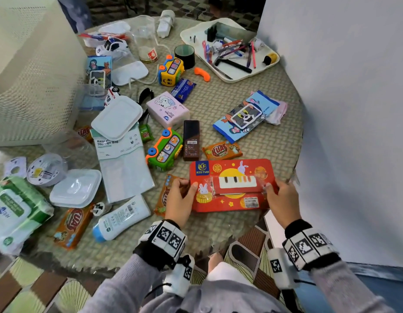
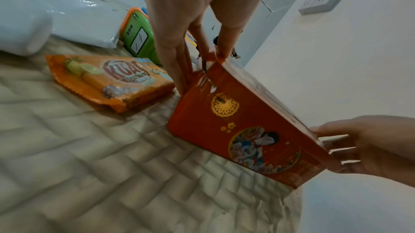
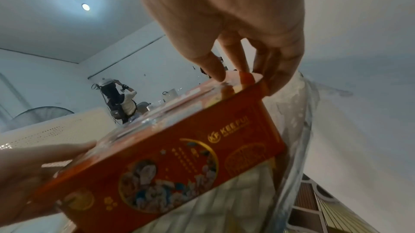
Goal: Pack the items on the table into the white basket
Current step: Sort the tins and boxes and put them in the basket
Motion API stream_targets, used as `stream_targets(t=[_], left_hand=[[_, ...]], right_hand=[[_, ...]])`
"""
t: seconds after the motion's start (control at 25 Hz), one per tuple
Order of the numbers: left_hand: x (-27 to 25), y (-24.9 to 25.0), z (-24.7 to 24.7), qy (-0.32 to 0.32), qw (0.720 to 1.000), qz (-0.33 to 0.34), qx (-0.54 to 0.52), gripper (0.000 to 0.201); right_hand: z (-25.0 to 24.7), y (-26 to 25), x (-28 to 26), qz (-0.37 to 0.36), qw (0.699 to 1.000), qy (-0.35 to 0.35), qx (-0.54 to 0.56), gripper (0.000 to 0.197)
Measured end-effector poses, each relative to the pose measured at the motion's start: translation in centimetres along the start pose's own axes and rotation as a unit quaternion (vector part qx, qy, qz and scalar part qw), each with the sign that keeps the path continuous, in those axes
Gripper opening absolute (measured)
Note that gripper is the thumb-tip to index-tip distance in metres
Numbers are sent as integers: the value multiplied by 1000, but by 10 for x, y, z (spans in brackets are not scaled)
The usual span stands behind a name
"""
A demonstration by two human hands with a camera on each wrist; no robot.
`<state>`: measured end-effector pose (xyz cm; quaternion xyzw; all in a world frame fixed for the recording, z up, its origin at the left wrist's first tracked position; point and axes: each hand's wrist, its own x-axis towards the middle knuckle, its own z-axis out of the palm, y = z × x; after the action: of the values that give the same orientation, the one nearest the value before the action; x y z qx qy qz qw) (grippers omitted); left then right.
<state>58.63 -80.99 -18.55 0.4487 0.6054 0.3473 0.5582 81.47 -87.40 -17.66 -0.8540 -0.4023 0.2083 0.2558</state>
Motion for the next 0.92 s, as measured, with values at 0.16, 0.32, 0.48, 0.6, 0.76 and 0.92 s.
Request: stream_targets(t=[0.16,0.32,0.48,0.6,0.76,0.92], left_hand=[[3,-9,-6,29,999,-1,21,14],[4,-6,-9,43,999,-14,-16,17],[17,1,-5,8,1000,9,-24,37],[20,-3,4,12,1000,5,16,51],[20,-7,7,56,998,-6,-22,45],[24,-9,8,66,996,-15,-55,34]], right_hand=[[7,6,-4,-21,1000,4,12,35],[4,9,-2,8,996,-19,86,36],[5,-2,22,53,971,-61,227,40],[16,-7,32,73,948,-96,294,33],[24,-6,34,66,941,-98,318,32],[27,-2,37,73,935,-91,334,33]])
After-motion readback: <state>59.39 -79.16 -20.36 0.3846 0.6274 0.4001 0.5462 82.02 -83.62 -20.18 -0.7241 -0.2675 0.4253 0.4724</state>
